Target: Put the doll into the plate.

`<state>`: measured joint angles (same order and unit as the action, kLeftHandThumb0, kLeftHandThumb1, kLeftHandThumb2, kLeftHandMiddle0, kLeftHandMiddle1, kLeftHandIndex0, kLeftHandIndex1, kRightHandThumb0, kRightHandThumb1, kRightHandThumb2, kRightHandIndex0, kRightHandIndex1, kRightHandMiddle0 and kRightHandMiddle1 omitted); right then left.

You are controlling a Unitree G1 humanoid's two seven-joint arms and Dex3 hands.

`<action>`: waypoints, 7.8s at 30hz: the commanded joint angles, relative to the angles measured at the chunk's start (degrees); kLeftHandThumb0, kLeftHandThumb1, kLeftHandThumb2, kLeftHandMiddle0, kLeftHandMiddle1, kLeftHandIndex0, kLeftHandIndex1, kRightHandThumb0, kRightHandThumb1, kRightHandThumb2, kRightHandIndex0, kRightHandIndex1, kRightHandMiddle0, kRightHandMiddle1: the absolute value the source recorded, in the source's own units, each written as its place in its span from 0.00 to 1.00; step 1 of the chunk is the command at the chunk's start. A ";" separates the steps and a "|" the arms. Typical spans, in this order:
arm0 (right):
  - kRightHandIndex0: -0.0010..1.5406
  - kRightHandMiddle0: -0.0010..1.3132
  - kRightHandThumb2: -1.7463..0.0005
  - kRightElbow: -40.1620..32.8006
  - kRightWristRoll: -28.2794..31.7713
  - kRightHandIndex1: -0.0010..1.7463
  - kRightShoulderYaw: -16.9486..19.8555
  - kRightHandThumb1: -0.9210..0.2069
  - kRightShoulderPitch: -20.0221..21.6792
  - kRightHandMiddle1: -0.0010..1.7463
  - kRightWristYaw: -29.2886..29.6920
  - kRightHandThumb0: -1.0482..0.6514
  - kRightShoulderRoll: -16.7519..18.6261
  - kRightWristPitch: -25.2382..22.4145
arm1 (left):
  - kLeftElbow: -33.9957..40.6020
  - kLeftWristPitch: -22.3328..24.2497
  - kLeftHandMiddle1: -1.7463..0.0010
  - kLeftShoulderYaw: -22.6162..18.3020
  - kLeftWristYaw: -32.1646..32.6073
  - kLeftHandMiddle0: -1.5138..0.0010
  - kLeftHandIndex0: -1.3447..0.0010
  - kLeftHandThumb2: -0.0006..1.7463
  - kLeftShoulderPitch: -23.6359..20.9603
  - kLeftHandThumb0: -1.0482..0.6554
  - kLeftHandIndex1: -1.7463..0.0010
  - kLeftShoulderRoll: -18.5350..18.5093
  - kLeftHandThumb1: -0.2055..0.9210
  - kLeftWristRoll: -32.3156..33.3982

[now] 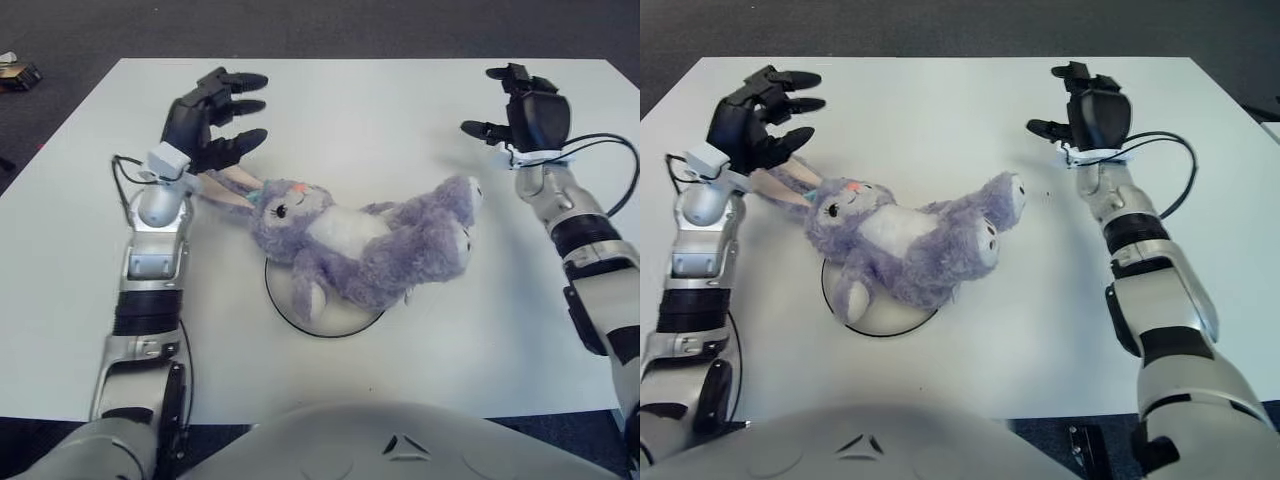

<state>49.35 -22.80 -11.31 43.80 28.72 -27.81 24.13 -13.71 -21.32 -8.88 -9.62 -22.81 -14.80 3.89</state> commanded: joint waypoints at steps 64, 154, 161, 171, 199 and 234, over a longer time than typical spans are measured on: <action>0.40 0.25 0.77 -18.69 23.15 0.88 21.95 0.00 -15.77 0.93 -18.49 0.41 16.02 -7.27 | -26.47 -14.53 0.10 -4.05 -0.63 0.67 0.63 0.29 -6.48 0.61 0.30 9.14 0.86 8.05; 0.49 0.33 0.83 -47.10 21.49 0.94 21.10 0.00 -35.45 0.87 -19.13 0.41 22.07 -18.46 | 2.09 13.73 0.00 2.37 7.33 0.65 0.80 0.68 11.86 0.61 0.00 13.41 0.58 2.58; 0.49 0.33 0.83 -47.44 21.40 0.94 21.13 0.00 -35.49 0.87 -19.14 0.41 22.18 -18.91 | 2.72 15.43 0.00 2.55 7.81 0.65 0.80 0.67 11.78 0.61 0.00 13.40 0.59 2.34; 0.49 0.33 0.83 -47.69 21.13 0.94 20.91 0.00 -35.79 0.86 -18.87 0.41 22.61 -19.25 | 2.37 17.15 0.01 2.85 8.24 0.65 0.79 0.67 11.45 0.61 0.00 13.35 0.58 1.60; 0.49 0.33 0.83 -47.02 21.40 0.94 21.02 0.00 -36.10 0.87 -18.82 0.41 23.03 -18.87 | 1.41 17.41 0.01 2.74 7.66 0.64 0.78 0.69 11.15 0.61 0.00 13.15 0.56 2.01; 0.50 0.33 0.82 -47.37 21.45 0.94 20.81 0.00 -36.75 0.87 -18.77 0.41 23.69 -18.92 | 2.56 17.12 0.01 2.53 7.58 0.63 0.78 0.69 11.58 0.61 0.00 13.32 0.56 2.59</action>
<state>2.27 -1.52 9.42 8.14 9.64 -5.02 5.16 -10.33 -5.64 -6.59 -1.70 -12.97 -1.59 6.37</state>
